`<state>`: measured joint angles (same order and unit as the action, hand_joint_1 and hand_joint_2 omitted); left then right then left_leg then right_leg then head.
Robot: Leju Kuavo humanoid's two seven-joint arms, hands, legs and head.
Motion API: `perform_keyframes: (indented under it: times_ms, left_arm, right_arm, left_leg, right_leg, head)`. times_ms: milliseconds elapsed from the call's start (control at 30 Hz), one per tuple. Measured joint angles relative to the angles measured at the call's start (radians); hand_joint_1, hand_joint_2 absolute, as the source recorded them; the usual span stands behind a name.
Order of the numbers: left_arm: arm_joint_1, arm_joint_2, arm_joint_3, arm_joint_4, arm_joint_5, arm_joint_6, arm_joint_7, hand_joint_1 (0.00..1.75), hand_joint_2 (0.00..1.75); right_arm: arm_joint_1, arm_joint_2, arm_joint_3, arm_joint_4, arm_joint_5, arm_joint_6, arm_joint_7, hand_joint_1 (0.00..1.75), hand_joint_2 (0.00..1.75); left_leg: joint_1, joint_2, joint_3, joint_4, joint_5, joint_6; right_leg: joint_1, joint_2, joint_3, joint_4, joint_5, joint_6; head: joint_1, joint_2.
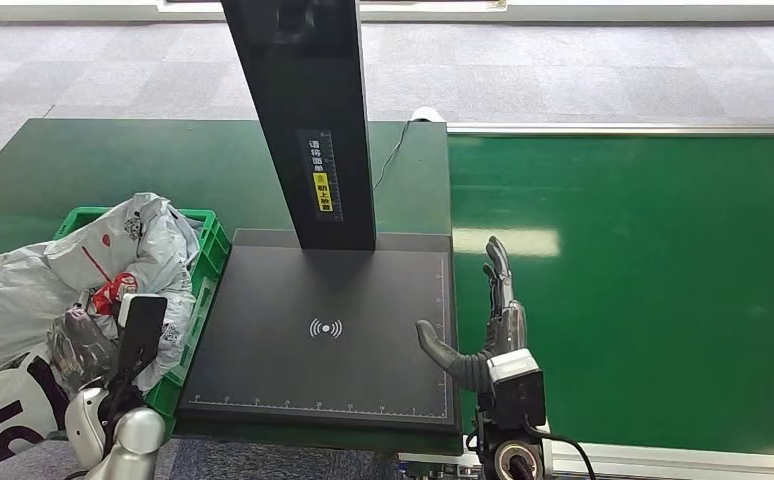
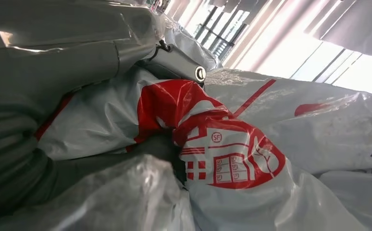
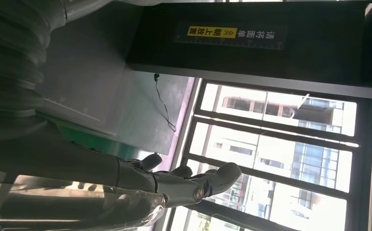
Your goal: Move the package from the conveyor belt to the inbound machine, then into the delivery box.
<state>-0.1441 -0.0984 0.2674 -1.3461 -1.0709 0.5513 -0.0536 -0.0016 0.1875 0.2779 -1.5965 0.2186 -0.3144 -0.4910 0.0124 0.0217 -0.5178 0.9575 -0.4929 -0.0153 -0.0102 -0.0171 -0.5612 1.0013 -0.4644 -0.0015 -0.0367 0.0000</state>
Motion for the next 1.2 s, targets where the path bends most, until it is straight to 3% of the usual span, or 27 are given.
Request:
perform_keyframes:
  times_ms: [133, 267, 400, 467, 567, 633, 867, 1000, 1200]
  left_arm:
    - [-0.034, 0.004, 0.012, 0.056, -0.049, -0.077, 0.050, 1.69, 1.75]
    - [-0.067, 0.015, 0.025, 0.110, -0.060, -0.137, 0.059, 0.00, 1.75]
    - [-0.070, 0.016, 0.032, 0.117, 0.045, -0.105, -0.032, 0.00, 1.75]
    - [-0.055, 0.011, 0.032, 0.088, 0.141, -0.054, -0.108, 0.00, 1.75]
    - [-0.009, -0.007, 0.020, 0.007, 0.264, 0.035, -0.221, 0.00, 1.75]
    - [0.023, -0.022, 0.006, -0.050, 0.318, 0.083, -0.291, 0.00, 1.75]
    - [0.109, -0.075, -0.043, -0.237, 0.525, 0.110, -0.577, 0.00, 1.75]
    - [0.130, -0.091, -0.076, -0.311, 0.558, 0.110, -0.636, 0.00, 1.75]
    - [0.154, -0.095, -0.134, -0.419, 0.653, 0.108, -0.643, 0.00, 1.75]
  right_arm:
    - [-0.011, 0.001, 0.002, 0.000, 0.000, 0.012, 0.011, 0.00, 1.75]
    - [-0.021, 0.007, 0.002, 0.000, 0.006, 0.021, 0.020, 0.00, 1.75]
    - [-0.024, 0.013, 0.002, 0.000, 0.011, 0.024, 0.021, 0.00, 1.75]
    - [-0.024, 0.015, 0.003, 0.000, 0.011, 0.023, 0.021, 0.00, 1.75]
    - [-0.025, 0.016, 0.004, 0.000, 0.006, 0.020, 0.016, 0.00, 1.75]
    - [-0.025, 0.015, 0.006, 0.001, 0.000, 0.017, 0.010, 0.00, 1.75]
    - [-0.038, 0.010, 0.024, 0.020, -0.032, 0.000, -0.003, 0.00, 1.75]
    - [-0.052, 0.006, 0.032, 0.034, -0.042, -0.006, -0.003, 0.00, 1.75]
    - [-0.059, 0.006, 0.035, 0.040, -0.043, -0.008, 0.000, 0.00, 1.75]
  left_leg:
    - [0.000, -0.006, 0.005, -0.004, -0.003, -0.002]
    - [-0.002, -0.008, 0.009, -0.005, -0.036, -0.004]
    - [-0.003, -0.009, 0.019, -0.005, -0.052, -0.003]
    - [-0.002, -0.010, 0.019, -0.006, -0.038, 0.001]
    - [0.003, -0.011, 0.018, -0.010, 0.002, -0.012]
    - [0.005, -0.010, 0.015, -0.010, 0.005, -0.019]
    - [0.003, -0.009, -0.002, -0.005, -0.001, -0.013]
    - [0.003, -0.009, -0.003, -0.004, -0.003, -0.013]
    - [0.003, -0.009, -0.003, -0.004, -0.004, -0.012]
  right_leg:
    - [-0.002, -0.006, 0.005, 0.000, -0.002, -0.001]
    - [-0.006, -0.011, 0.014, 0.000, -0.005, -0.003]
    - [-0.006, -0.012, 0.022, 0.000, -0.006, -0.008]
    - [-0.003, -0.012, 0.023, 0.000, -0.006, -0.011]
    - [0.003, -0.008, 0.019, 0.002, -0.007, -0.013]
    - [0.004, -0.005, 0.015, 0.002, -0.007, -0.013]
    - [0.003, -0.004, 0.000, 0.002, -0.010, -0.010]
    - [0.003, -0.004, 0.000, 0.001, -0.011, -0.008]
    - [0.003, -0.004, 0.000, 0.001, -0.011, -0.008]
  head:
    - [0.000, 0.000]
    - [0.000, 0.000]
    - [0.000, 0.000]
    - [-0.001, 0.000]
    - [0.000, 0.000]
    - [0.000, 0.000]
    - [0.000, 0.000]
    - [0.000, 0.000]
    - [0.000, 0.000]
